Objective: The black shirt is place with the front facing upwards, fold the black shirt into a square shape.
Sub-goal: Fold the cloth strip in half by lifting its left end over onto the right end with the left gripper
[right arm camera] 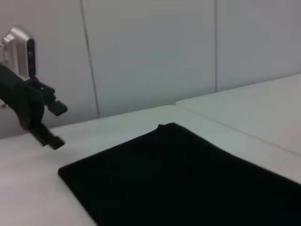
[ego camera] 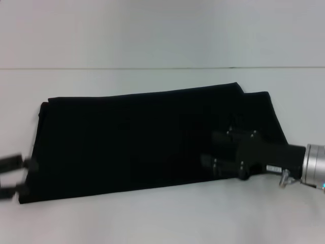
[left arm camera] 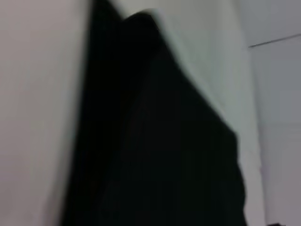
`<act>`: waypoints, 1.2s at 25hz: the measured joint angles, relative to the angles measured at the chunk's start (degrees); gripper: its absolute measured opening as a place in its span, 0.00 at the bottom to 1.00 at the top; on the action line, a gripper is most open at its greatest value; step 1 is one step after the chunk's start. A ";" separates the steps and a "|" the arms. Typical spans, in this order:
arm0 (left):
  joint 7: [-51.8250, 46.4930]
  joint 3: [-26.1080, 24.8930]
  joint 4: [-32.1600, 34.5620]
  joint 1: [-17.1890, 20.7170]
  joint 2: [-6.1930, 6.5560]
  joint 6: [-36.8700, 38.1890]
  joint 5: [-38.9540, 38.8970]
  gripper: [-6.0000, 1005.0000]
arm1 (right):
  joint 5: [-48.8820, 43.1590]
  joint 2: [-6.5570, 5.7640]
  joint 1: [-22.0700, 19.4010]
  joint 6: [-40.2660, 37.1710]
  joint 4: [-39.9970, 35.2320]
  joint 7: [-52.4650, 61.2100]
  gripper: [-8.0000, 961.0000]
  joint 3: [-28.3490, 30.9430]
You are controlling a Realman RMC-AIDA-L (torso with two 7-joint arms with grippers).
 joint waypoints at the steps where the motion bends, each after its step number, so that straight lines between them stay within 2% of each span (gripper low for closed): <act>1: -1.36 0.01 0.13 0.63 -0.28 -0.25 0.92 0.87 | -0.02 0.09 -0.12 0.13 0.19 -0.46 0.76 -0.34; 6: -6.27 0.01 -0.18 1.93 -1.33 -3.61 3.12 0.87 | -0.01 0.20 -0.20 0.19 0.66 -1.76 0.76 -0.96; 15: -10.04 -0.48 -1.27 2.38 -1.14 -7.29 5.35 0.87 | -0.01 0.20 -0.39 0.10 0.79 -2.46 0.76 -1.67; 25: -10.14 -0.58 -5.51 -0.08 -0.95 -11.64 5.30 0.87 | -0.02 0.19 -0.55 -0.13 0.92 -2.50 0.76 -2.07; 30: -10.11 -0.39 -6.66 -3.08 -0.91 -13.81 5.30 0.87 | -0.02 0.20 -0.31 -0.15 1.26 -2.53 0.76 -2.23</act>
